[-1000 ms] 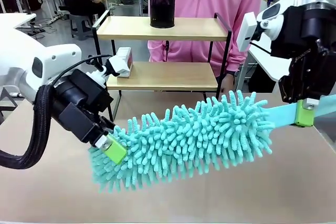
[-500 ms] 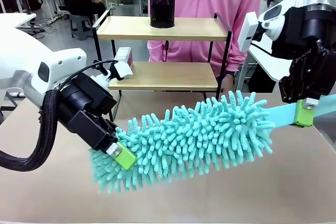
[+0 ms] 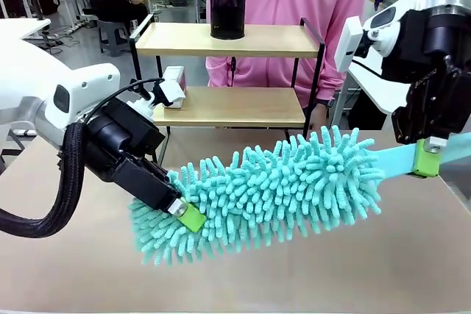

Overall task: Clean the shelf.
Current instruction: Hand the Duster back to the human.

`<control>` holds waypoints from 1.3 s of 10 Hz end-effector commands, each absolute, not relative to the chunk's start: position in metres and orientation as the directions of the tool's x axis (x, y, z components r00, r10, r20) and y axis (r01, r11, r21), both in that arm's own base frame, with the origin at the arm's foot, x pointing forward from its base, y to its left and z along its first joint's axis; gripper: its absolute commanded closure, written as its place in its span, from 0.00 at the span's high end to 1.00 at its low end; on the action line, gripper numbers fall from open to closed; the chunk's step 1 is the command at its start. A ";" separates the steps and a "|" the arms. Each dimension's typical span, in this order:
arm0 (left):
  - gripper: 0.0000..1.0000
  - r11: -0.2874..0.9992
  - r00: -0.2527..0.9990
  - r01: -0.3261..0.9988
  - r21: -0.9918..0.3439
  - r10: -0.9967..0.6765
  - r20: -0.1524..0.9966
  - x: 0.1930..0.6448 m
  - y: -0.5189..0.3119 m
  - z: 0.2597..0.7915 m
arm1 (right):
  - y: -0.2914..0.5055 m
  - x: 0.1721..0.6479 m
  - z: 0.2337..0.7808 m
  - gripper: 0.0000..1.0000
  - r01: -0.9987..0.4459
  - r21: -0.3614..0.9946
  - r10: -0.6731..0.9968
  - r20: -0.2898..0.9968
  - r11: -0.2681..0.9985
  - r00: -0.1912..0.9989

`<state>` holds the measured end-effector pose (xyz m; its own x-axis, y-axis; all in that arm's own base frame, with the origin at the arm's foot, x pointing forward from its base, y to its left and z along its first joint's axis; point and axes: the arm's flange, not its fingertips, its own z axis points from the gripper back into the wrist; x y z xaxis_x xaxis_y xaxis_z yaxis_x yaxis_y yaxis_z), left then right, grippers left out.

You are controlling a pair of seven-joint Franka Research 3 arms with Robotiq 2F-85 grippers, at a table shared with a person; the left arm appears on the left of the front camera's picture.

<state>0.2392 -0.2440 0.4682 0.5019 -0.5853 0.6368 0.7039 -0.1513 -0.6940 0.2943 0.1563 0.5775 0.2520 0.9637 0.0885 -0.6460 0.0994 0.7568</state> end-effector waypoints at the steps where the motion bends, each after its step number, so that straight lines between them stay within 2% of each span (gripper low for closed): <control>1: 0.00 -0.173 0.486 0.718 -0.674 -0.569 0.663 0.234 -0.244 0.463 | 0.153 0.294 0.576 0.12 -0.641 0.764 0.958 0.128 0.070 0.257; 3: 0.00 -0.172 0.492 0.715 -0.678 -0.566 0.662 0.235 -0.244 0.462 | 0.150 0.295 0.574 0.12 -0.642 0.763 0.955 0.126 0.081 0.269; 4: 0.00 -0.173 0.494 0.712 -0.680 -0.564 0.661 0.235 -0.243 0.462 | 0.148 0.296 0.572 0.35 -0.636 0.767 0.951 0.124 0.089 0.282; 5: 0.00 -0.190 0.497 0.699 -0.689 -0.564 0.659 0.235 -0.242 0.463 | 0.147 0.296 0.572 0.68 -0.633 0.769 0.952 0.119 0.092 0.283; 6: 0.00 -0.191 0.478 0.713 -0.674 -0.571 0.667 0.233 -0.240 0.467 | 0.143 0.295 0.571 0.91 -0.630 0.770 0.947 0.116 0.105 0.299; 7: 0.00 -0.215 0.456 0.717 -0.664 -0.575 0.679 0.232 -0.235 0.471 | 0.131 0.295 0.575 1.00 -0.629 0.772 0.923 0.173 0.090 0.343; 8: 0.00 -0.228 0.442 0.722 -0.653 -0.573 0.690 0.231 -0.228 0.475 | 0.113 0.298 0.581 1.00 -0.641 0.759 0.828 0.281 0.118 0.485; 9: 0.00 -0.238 0.425 0.730 -0.640 -0.576 0.699 0.230 -0.222 0.477 | 0.091 0.304 0.586 1.00 -0.612 0.758 0.629 0.367 0.224 0.685; 10: 0.00 -0.259 0.403 0.731 -0.632 -0.584 0.705 0.229 -0.212 0.479 | 0.060 0.307 0.587 1.00 -0.555 0.798 0.390 0.445 0.237 0.806; 11: 0.00 -0.273 0.389 0.726 -0.631 -0.594 0.704 0.228 -0.204 0.480 | 0.025 0.309 0.583 1.00 -0.498 0.835 0.076 0.495 0.233 0.865; 12: 0.00 -0.277 0.375 0.724 -0.632 -0.611 0.697 0.226 -0.199 0.479 | -0.004 0.310 0.577 1.00 -0.451 0.867 -0.202 0.490 0.213 0.848; 13: 0.00 -0.275 0.375 0.726 -0.630 -0.610 0.698 0.226 -0.195 0.479 | -0.030 0.306 0.565 1.00 -0.394 0.903 -0.394 0.429 0.169 0.813</control>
